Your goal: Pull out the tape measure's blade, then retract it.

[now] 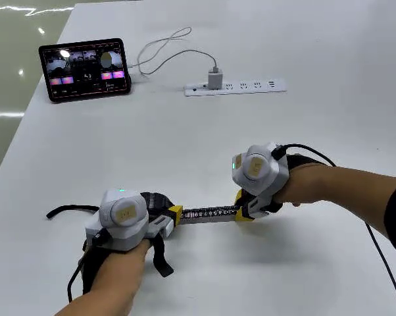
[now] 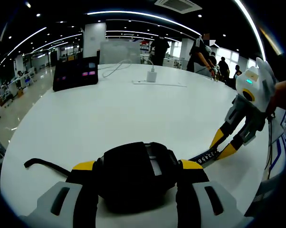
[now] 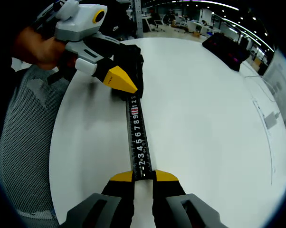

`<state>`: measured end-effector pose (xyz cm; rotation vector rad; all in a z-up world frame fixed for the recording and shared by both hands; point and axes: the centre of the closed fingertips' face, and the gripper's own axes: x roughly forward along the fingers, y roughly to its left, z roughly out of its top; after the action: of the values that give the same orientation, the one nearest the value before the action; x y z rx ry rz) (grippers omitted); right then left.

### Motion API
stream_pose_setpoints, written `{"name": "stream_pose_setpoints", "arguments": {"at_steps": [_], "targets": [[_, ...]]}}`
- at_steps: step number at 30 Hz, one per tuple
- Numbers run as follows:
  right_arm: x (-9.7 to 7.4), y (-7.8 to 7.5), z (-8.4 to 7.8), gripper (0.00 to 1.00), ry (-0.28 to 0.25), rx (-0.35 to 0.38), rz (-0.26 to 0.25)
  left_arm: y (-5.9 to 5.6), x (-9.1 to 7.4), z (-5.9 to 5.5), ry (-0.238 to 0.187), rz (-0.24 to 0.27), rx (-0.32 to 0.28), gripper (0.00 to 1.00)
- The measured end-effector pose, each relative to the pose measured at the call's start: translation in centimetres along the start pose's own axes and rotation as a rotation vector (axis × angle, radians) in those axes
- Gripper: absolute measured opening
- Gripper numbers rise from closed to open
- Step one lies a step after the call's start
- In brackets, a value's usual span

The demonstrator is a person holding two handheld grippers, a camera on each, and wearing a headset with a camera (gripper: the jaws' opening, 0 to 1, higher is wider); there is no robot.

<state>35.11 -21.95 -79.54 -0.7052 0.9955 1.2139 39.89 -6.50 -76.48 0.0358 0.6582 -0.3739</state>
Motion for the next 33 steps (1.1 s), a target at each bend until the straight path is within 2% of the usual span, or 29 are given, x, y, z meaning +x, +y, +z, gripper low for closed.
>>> {"name": "stream_pose_setpoints", "arguments": {"at_steps": [33], "targets": [[0.6, 0.3, 1.3, 0.10, -0.022, 0.004, -0.001, -0.1, -0.1, -0.1, 0.004, 0.001, 0.005, 0.62]]}}
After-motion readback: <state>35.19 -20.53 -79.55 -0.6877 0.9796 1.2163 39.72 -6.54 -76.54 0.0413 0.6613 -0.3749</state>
